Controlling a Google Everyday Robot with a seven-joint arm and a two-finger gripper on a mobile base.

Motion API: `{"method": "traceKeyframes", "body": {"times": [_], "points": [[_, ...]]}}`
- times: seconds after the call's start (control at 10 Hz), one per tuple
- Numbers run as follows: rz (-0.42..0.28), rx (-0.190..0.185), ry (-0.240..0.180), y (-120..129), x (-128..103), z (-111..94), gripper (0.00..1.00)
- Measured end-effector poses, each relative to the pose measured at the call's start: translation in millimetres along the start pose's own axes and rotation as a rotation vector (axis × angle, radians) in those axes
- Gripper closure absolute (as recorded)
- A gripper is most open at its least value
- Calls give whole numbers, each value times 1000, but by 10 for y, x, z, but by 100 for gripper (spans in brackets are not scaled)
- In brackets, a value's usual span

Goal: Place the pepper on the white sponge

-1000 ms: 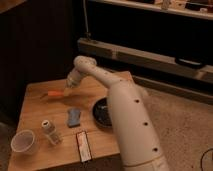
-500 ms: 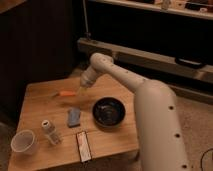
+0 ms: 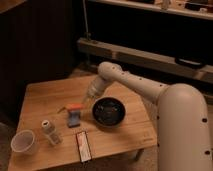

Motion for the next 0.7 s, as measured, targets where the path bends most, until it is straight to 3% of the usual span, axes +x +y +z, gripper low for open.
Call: {"method": "traceKeyframes", "body": {"times": [0.1, 0.3, 0.7], "points": [[-31, -37, 11, 193, -63, 138, 82], [-75, -78, 28, 338, -142, 305, 82], [-60, -105, 44, 260, -62, 470, 82]]}}
